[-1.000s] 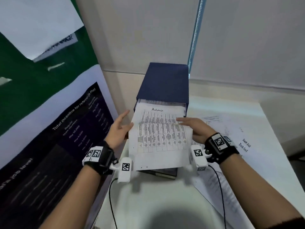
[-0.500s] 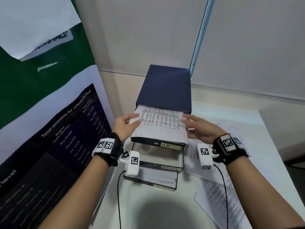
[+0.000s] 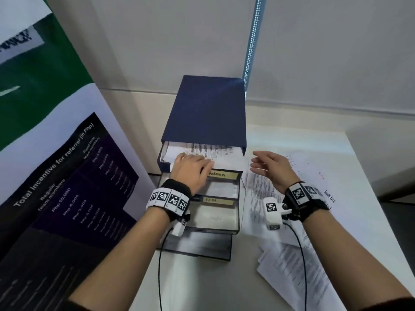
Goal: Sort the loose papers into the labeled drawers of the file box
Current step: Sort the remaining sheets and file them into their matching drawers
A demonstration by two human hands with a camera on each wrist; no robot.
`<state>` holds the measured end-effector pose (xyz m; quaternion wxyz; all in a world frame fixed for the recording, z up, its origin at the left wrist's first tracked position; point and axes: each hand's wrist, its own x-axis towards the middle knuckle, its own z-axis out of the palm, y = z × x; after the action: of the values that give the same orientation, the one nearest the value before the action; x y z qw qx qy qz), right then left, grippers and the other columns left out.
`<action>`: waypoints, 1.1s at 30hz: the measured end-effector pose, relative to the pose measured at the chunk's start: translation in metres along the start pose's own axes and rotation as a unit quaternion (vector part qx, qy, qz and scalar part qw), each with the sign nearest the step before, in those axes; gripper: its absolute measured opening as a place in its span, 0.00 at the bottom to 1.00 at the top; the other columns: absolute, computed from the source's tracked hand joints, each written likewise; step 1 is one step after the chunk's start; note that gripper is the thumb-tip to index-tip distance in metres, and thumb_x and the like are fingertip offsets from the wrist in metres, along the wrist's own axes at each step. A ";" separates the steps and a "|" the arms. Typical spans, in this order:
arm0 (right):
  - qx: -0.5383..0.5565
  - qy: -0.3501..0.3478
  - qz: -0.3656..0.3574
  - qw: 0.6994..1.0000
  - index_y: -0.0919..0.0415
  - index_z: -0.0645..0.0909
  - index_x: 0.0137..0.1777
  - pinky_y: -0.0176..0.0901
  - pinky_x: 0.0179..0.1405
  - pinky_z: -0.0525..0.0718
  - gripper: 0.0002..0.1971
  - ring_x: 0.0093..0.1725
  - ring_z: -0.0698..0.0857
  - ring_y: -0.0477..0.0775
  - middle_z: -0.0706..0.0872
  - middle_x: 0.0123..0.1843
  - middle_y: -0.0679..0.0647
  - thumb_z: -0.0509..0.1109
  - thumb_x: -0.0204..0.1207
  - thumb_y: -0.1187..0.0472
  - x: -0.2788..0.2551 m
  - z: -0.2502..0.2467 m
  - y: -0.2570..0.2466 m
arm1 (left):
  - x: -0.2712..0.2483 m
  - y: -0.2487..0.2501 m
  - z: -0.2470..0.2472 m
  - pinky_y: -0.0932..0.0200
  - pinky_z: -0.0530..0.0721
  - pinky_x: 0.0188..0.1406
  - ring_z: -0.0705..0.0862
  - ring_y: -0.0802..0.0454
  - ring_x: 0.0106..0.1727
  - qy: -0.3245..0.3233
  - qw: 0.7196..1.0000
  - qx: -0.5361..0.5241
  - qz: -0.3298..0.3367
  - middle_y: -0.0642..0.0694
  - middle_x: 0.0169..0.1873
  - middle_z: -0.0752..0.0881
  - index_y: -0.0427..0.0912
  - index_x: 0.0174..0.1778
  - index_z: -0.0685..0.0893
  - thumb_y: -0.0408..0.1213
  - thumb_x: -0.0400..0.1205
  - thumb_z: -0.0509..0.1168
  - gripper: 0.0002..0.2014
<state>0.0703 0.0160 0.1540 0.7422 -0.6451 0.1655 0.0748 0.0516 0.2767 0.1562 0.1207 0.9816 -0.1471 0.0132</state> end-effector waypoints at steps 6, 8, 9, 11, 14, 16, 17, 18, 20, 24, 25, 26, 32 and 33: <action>-0.468 0.128 0.202 0.851 0.60 0.72 0.77 0.59 0.67 0.80 0.36 0.66 0.82 0.67 0.75 0.76 0.67 0.78 0.72 0.45 0.021 -0.114 0.104 | 0.023 -0.012 0.004 0.40 0.59 0.80 0.74 0.44 0.76 -0.050 0.997 0.052 -0.030 0.49 0.73 0.80 0.56 0.66 0.85 0.60 0.88 0.37 0.31; -0.539 0.119 0.266 0.791 0.61 0.61 0.82 0.63 0.68 0.77 0.49 0.75 0.73 0.72 0.64 0.81 0.68 0.78 0.68 0.39 0.014 -0.127 0.126 | 0.032 -0.017 0.001 0.41 0.58 0.80 0.70 0.44 0.80 -0.081 0.993 0.073 -0.031 0.51 0.78 0.75 0.55 0.72 0.81 0.62 0.87 0.36 0.32; -0.547 0.129 0.268 0.783 0.61 0.59 0.83 0.65 0.68 0.76 0.51 0.76 0.71 0.73 0.61 0.82 0.69 0.80 0.67 0.39 0.011 -0.129 0.133 | 0.037 -0.020 0.000 0.41 0.58 0.80 0.68 0.44 0.81 -0.097 0.992 0.077 -0.038 0.51 0.79 0.73 0.55 0.74 0.79 0.62 0.88 0.37 0.32; -0.512 0.167 0.253 0.804 0.60 0.58 0.82 0.68 0.68 0.77 0.53 0.76 0.69 0.75 0.59 0.81 0.69 0.84 0.63 0.45 0.013 -0.133 0.143 | 0.043 -0.022 -0.002 0.42 0.60 0.79 0.68 0.42 0.80 -0.116 0.988 0.082 -0.054 0.51 0.79 0.73 0.56 0.76 0.77 0.61 0.88 0.40 0.29; -0.410 0.187 0.224 0.864 0.63 0.59 0.81 0.64 0.66 0.80 0.53 0.73 0.75 0.73 0.68 0.78 0.70 0.88 0.61 0.59 0.018 -0.136 0.152 | 0.043 -0.016 -0.006 0.43 0.70 0.71 0.77 0.41 0.70 -0.083 0.988 0.113 -0.058 0.48 0.71 0.82 0.54 0.68 0.84 0.57 0.88 0.50 0.23; -0.384 0.187 0.197 0.882 0.68 0.65 0.78 0.58 0.61 0.84 0.44 0.67 0.82 0.70 0.79 0.70 0.70 0.85 0.65 0.62 0.015 -0.138 0.153 | 0.036 -0.002 -0.012 0.45 0.73 0.63 0.80 0.41 0.61 0.006 0.995 0.090 -0.038 0.46 0.61 0.86 0.51 0.60 0.88 0.50 0.86 0.58 0.16; -0.393 0.182 0.167 0.886 0.69 0.72 0.74 0.55 0.56 0.86 0.35 0.62 0.85 0.67 0.84 0.65 0.68 0.82 0.68 0.62 0.013 -0.139 0.151 | 0.030 0.008 -0.014 0.46 0.74 0.60 0.80 0.42 0.58 0.057 0.997 0.057 -0.021 0.46 0.57 0.87 0.49 0.58 0.88 0.46 0.84 0.61 0.13; -0.399 0.179 0.123 0.891 0.69 0.79 0.65 0.51 0.49 0.88 0.24 0.55 0.87 0.65 0.88 0.57 0.66 0.79 0.71 0.61 0.010 -0.139 0.146 | 0.023 0.019 -0.015 0.47 0.75 0.58 0.80 0.43 0.55 0.101 0.995 0.016 0.002 0.47 0.53 0.87 0.49 0.57 0.89 0.42 0.84 0.63 0.11; -0.387 0.184 0.014 0.904 0.64 0.83 0.43 0.43 0.31 0.79 0.09 0.39 0.83 0.58 0.86 0.37 0.56 0.75 0.76 0.58 0.000 -0.140 0.127 | 0.010 0.045 -0.015 0.50 0.77 0.57 0.80 0.47 0.52 0.148 0.984 -0.076 0.056 0.50 0.48 0.87 0.47 0.54 0.89 0.38 0.83 0.65 0.09; -0.291 0.188 -0.149 0.926 0.61 0.85 0.49 0.36 0.27 0.76 0.08 0.33 0.81 0.51 0.87 0.37 0.55 0.72 0.79 0.55 -0.033 -0.141 0.066 | -0.007 0.097 0.001 0.56 0.81 0.57 0.82 0.55 0.50 0.102 0.957 -0.254 0.099 0.51 0.46 0.86 0.47 0.56 0.89 0.34 0.82 0.68 0.10; -0.267 0.175 -0.168 0.933 0.60 0.84 0.52 0.34 0.28 0.78 0.08 0.34 0.81 0.49 0.87 0.40 0.55 0.72 0.80 0.56 -0.043 -0.143 0.050 | -0.011 0.107 0.005 0.54 0.83 0.57 0.82 0.58 0.51 0.091 0.950 -0.285 0.089 0.51 0.48 0.85 0.47 0.60 0.87 0.34 0.82 0.68 0.12; -0.241 0.162 -0.185 0.939 0.59 0.84 0.55 0.36 0.31 0.80 0.09 0.35 0.82 0.49 0.88 0.42 0.56 0.73 0.79 0.56 -0.054 -0.144 0.034 | -0.014 0.115 0.010 0.52 0.83 0.60 0.81 0.60 0.53 0.084 0.944 -0.310 0.073 0.51 0.52 0.83 0.47 0.66 0.84 0.36 0.82 0.69 0.16; -0.152 -0.005 -0.145 0.978 0.52 0.75 0.68 0.55 0.52 0.88 0.22 0.53 0.91 0.59 0.91 0.56 0.57 0.75 0.77 0.66 -0.116 -0.146 -0.025 | -0.030 0.137 0.018 0.45 0.80 0.71 0.80 0.57 0.71 0.020 0.821 -0.567 -0.068 0.54 0.71 0.81 0.53 0.79 0.69 0.59 0.78 0.70 0.34; -0.167 -0.048 -0.130 0.976 0.51 0.73 0.70 0.55 0.53 0.88 0.25 0.52 0.91 0.59 0.91 0.56 0.57 0.75 0.76 0.65 -0.123 -0.142 -0.028 | -0.034 0.137 0.015 0.43 0.81 0.70 0.82 0.56 0.69 0.032 0.799 -0.595 -0.084 0.54 0.69 0.83 0.50 0.77 0.73 0.55 0.80 0.70 0.30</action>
<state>-0.0572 -0.1151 0.2060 0.6349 -0.7712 0.0294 0.0355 -0.0216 0.1557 0.1713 0.6862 0.7242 -0.0394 -0.0558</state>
